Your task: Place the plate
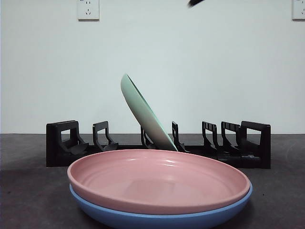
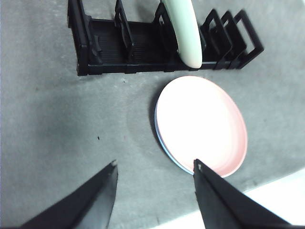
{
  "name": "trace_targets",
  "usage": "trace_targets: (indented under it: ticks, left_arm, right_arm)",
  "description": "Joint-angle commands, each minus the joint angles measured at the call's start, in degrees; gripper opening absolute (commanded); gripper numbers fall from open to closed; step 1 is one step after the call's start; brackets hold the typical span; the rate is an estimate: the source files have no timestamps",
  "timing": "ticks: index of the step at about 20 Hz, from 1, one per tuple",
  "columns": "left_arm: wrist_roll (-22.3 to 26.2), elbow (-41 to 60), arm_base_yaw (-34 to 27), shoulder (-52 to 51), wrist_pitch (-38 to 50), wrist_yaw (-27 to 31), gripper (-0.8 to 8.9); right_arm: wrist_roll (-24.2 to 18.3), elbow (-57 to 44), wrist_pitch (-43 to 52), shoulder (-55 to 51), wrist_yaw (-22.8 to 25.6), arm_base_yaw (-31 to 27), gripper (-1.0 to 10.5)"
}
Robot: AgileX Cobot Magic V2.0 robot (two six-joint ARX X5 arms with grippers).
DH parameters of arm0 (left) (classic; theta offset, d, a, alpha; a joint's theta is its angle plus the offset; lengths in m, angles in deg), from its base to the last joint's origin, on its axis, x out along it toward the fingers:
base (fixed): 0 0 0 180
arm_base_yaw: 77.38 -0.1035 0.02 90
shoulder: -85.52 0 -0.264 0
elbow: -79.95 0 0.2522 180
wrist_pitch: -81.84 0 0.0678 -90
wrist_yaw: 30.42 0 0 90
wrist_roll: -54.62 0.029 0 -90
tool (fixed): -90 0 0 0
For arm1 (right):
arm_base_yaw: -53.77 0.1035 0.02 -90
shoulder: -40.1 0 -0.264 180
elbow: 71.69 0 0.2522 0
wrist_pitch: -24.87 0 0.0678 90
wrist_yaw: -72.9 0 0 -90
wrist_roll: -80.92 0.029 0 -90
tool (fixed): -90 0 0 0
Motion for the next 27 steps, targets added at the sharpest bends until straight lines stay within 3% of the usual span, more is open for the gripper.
trace_targets:
  ticks: [1,6,15,24,27]
  left_arm:
    - [-1.55,-1.01,0.22,-0.74,-0.35,0.39,2.53]
    - [-1.55,-1.01,0.22,-0.68,-0.24,0.48,2.53]
    - [-1.51,-1.01,0.22,-0.68,-0.26,3.41,2.53]
    - [-1.36,-1.01,0.22,-0.68,-0.28,4.66,2.53]
    - [-1.36,-1.01,0.22,-0.68,-0.31,4.66,2.53]
  right_arm:
    - [-1.55,5.42,0.94,8.35,-3.72,-2.08,3.1]
    - [-1.77,16.39,2.1,23.67,-9.25,-4.72,3.1]
    - [-1.92,25.33,4.46,37.24,-10.21,-5.25,3.0]
    - [-1.75,25.33,4.9,39.19,-12.2,-5.51,0.3]
    - [-1.53,25.33,4.81,39.19,-14.08,-5.4,0.1]
